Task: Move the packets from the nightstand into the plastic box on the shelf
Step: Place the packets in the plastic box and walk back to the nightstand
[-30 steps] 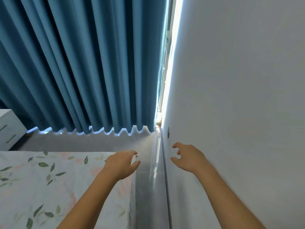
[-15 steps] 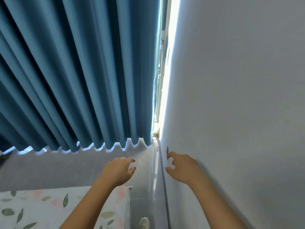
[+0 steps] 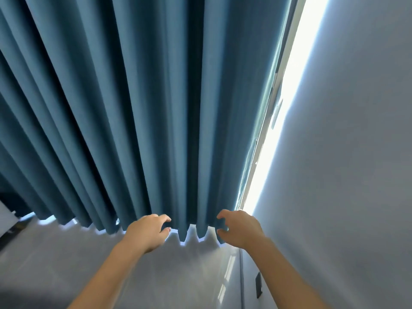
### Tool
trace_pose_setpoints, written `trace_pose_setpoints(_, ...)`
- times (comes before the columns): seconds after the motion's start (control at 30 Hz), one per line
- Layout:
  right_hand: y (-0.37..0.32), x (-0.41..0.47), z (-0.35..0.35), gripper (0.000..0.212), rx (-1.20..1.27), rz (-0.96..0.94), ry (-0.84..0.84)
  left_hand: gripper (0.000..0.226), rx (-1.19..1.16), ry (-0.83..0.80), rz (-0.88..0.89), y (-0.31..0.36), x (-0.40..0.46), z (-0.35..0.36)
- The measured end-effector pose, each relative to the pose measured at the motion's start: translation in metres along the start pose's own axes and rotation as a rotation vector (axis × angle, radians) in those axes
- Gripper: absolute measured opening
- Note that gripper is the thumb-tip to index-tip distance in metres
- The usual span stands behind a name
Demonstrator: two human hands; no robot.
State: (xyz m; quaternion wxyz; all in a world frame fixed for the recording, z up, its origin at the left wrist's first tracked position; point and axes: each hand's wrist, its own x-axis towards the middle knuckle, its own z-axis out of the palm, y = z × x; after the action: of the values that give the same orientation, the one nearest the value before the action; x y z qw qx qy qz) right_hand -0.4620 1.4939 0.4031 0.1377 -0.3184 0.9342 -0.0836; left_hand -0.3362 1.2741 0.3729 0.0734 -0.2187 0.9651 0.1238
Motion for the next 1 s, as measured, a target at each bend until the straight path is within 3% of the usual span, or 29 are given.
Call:
trace_pose_setpoints(0.23,-0.011,0.139,-0.013,0.045,-0.007,-0.121,-0.061,0.039,-0.056,0.000,-0.090,-0.028,0.106,-0.013)
trace_pose_setpoints(0.53,-0.066,0.341,-0.046,0.050,-0.080,-0.308,-0.135,0.036,-0.134,0.071,-0.328,-0.124,0.225,-0.058)
trace_pose_setpoints(0.8,-0.220,0.465,-0.030,0.044,-0.214,-0.653,-0.211,0.042,-0.143,0.064,-0.701,-0.254,0.202,-0.075)
trace_pose_setpoints(1.0,-0.402,0.513,0.010,0.047,-0.299,-0.922,-0.242,0.044,-0.155,0.080,-0.956,-0.374,0.147,-0.095)
